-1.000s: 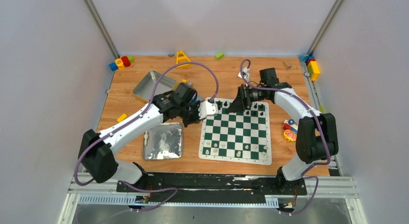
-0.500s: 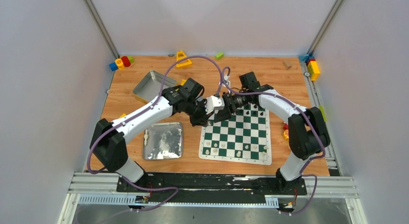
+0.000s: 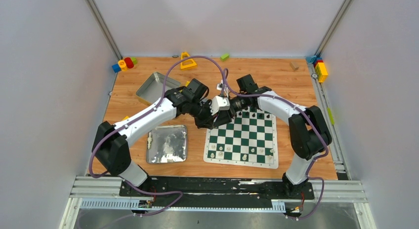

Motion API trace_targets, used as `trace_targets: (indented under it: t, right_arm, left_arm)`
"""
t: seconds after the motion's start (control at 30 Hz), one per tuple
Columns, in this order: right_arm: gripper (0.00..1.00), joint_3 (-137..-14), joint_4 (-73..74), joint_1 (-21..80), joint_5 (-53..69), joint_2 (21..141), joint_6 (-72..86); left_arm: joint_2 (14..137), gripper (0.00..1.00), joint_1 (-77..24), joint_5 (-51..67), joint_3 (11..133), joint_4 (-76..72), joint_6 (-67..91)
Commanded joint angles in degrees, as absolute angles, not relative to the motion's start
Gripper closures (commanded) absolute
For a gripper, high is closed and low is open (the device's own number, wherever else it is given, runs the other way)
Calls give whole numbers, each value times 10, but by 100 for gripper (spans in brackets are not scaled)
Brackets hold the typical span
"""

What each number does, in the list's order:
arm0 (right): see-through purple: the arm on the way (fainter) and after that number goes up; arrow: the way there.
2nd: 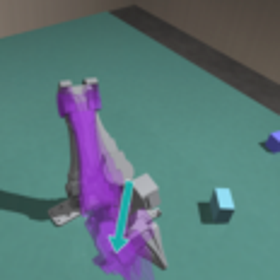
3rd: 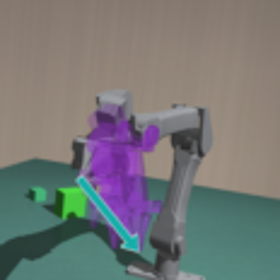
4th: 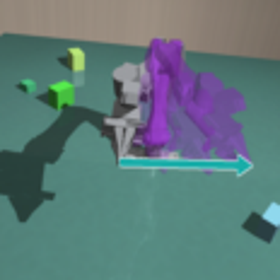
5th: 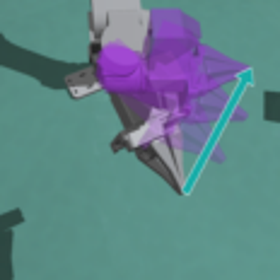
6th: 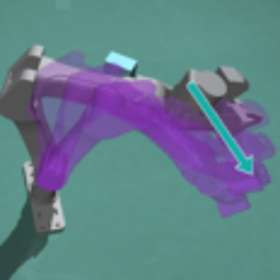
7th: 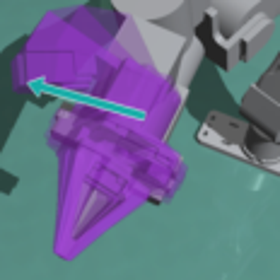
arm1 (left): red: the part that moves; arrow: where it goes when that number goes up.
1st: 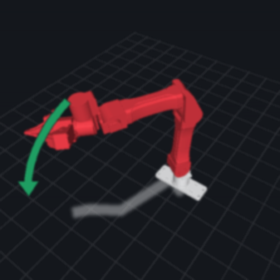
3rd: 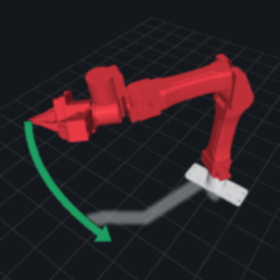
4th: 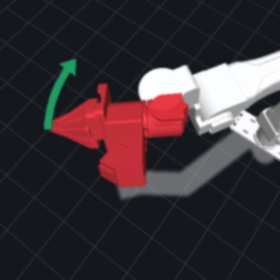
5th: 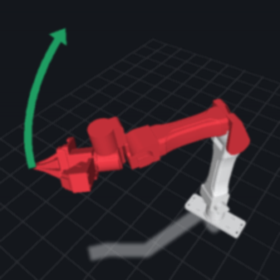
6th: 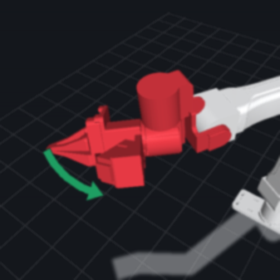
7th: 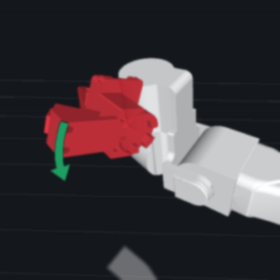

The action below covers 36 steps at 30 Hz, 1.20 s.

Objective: Set up the chess pieces on the board
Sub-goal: Place the chess piece on the chessboard.

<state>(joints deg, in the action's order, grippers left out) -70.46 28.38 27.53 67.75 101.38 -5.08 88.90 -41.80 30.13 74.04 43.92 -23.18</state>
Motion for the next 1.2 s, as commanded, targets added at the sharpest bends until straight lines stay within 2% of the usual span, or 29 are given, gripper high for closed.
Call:
trace_targets:
  t: [0.0,0.4,0.53,0.8,0.9,1.17]
  right_arm:
    - [52,-727,267,290,685,1025,-55]
    - [68,-735,276,301,693,1035,-63]
    - [76,-739,278,301,691,1036,-62]
    - [91,-734,285,297,675,1026,-70]
    - [93,-730,287,290,671,1021,-71]
    - [94,-711,295,246,669,1003,-76]
  left_arm:
    - [886,95,-418,311,764,433,-222]
    - [897,94,-418,308,770,434,-221]
    - [900,91,-418,309,773,436,-222]
    - [898,68,-418,295,769,429,-224]
    - [889,58,-418,287,762,421,-232]
    - [838,44,-392,275,728,399,-254]
